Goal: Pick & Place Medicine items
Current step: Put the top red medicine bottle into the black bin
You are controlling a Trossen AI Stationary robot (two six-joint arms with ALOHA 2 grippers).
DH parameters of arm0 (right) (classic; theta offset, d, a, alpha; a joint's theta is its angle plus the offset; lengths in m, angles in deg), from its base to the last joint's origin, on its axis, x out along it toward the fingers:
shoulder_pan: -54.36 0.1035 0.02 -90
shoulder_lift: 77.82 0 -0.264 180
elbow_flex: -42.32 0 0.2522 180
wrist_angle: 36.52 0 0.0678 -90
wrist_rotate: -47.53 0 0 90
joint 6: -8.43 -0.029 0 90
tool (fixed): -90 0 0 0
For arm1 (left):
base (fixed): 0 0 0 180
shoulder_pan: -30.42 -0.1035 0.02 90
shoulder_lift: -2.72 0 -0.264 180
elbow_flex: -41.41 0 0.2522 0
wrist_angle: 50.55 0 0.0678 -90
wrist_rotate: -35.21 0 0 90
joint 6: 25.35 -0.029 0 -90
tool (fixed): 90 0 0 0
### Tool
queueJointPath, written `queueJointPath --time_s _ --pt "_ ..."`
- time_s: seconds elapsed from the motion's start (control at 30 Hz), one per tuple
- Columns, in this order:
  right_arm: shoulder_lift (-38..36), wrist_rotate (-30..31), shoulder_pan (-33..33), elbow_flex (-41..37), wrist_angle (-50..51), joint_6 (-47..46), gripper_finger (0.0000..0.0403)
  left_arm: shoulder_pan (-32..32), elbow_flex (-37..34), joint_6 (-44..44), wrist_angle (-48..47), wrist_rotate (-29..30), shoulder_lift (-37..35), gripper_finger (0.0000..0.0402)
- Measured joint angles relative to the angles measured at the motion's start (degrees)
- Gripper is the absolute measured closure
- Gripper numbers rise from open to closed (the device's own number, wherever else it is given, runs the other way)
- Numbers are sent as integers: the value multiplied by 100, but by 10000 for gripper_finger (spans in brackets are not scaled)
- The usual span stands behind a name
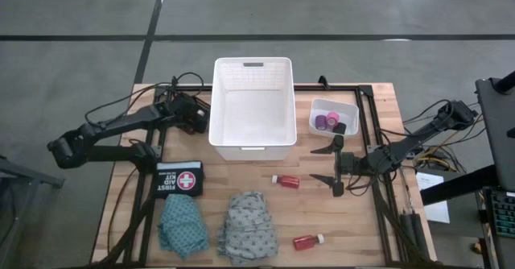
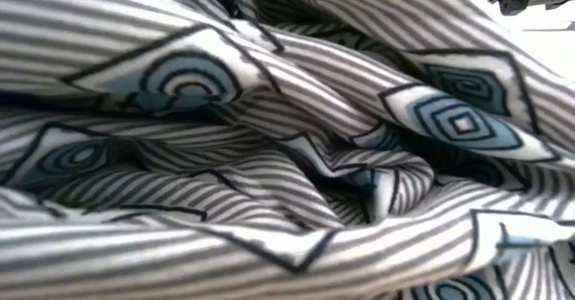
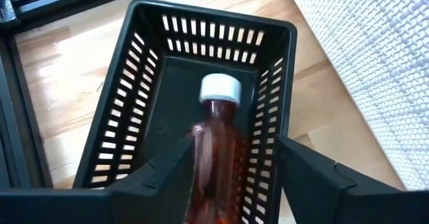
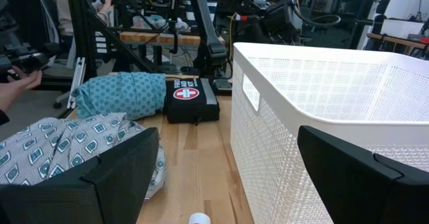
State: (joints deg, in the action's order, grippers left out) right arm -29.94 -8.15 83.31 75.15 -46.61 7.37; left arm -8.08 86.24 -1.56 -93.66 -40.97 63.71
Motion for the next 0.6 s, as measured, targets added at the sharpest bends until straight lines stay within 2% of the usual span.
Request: queueJointPath --time_s 0.17,0.37,0.6 --pt "0 0 -1 0 2 0 48 0 4 14 -35 -172 0 199" --pt "0 0 2 0 0 0 49 105 302 211 -517 -342 -17 199" --pt "0 1 0 0 1 0 48 761 522 210 -567 -302 -360 199"
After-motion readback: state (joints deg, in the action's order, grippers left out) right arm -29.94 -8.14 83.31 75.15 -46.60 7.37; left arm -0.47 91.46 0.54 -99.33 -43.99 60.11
